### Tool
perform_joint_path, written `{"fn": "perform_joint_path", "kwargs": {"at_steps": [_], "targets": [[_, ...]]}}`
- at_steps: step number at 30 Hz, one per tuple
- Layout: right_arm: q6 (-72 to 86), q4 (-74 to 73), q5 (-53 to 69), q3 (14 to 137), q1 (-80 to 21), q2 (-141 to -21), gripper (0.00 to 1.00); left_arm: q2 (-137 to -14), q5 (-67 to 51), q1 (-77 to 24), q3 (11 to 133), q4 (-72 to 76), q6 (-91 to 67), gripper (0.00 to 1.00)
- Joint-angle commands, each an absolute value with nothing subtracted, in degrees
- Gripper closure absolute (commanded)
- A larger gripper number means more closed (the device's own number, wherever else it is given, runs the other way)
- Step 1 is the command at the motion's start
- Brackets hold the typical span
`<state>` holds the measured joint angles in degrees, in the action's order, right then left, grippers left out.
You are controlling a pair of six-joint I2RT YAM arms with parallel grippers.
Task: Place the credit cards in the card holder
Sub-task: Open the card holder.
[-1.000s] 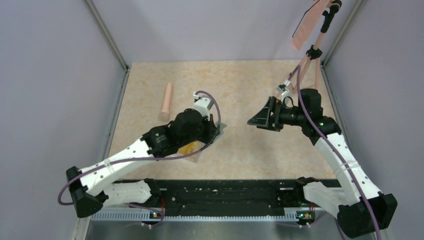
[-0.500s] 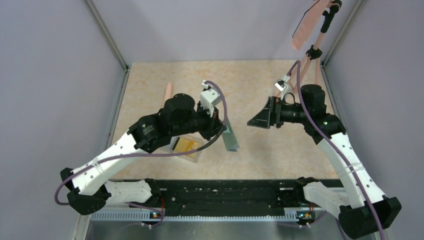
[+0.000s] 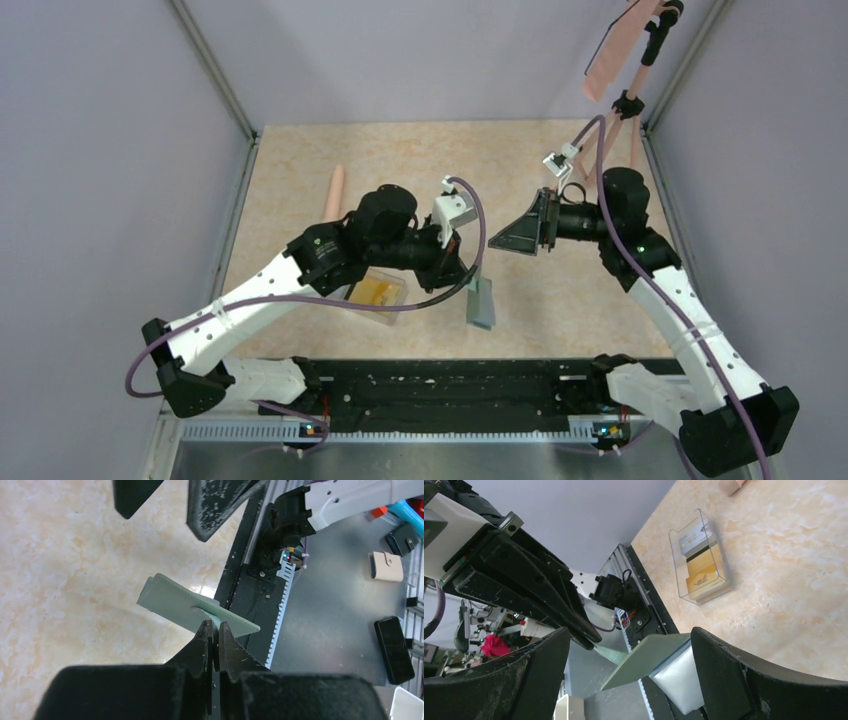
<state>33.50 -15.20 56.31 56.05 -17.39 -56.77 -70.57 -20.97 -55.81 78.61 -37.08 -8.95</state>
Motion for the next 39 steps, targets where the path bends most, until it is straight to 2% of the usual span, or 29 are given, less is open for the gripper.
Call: {"fn": "perform_joint_path", "kwargs": {"at_steps": [1, 6, 11, 16, 21, 32, 39], "targets": [[39.5, -2.5, 59.8, 53.7, -18.7, -57.0, 0.11, -70.7, -27.7, -55.7, 79.2, -34.0, -5.7, 1.0], [41.1, 1.9, 61.0, 52.8, -21.6, -59.2, 0.12, -71.1, -27.7, -55.7, 79.2, -33.7, -5.6, 1.0], [36.2, -5.5, 63.8, 53.0, -22.1, -59.0, 0.16, -68.3, -23.5, -55.7, 77.8, -31.2, -5.2, 1.0], [36.6, -7.0, 68.1, 51.2, -22.1, -57.3, 0.2, -63.5, -19.4, -55.7, 73.0, -26.0, -5.2, 1.0], [36.7, -8.1, 67.2, 51.2, -22.1, -55.9, 0.22, -61.8, -21.9, -55.7, 71.0, -24.7, -4.4, 1.0], [40.5, -0.6, 64.8, 50.7, -22.7, -57.0, 0.16, -67.0, -35.3, -55.7, 74.1, -27.7, -2.1, 1.0], [44.2, 5.9, 65.2, 47.1, -26.1, -57.4, 0.17, -68.0, -34.0, -55.7, 75.2, -26.5, -1.5, 1.0]]}}
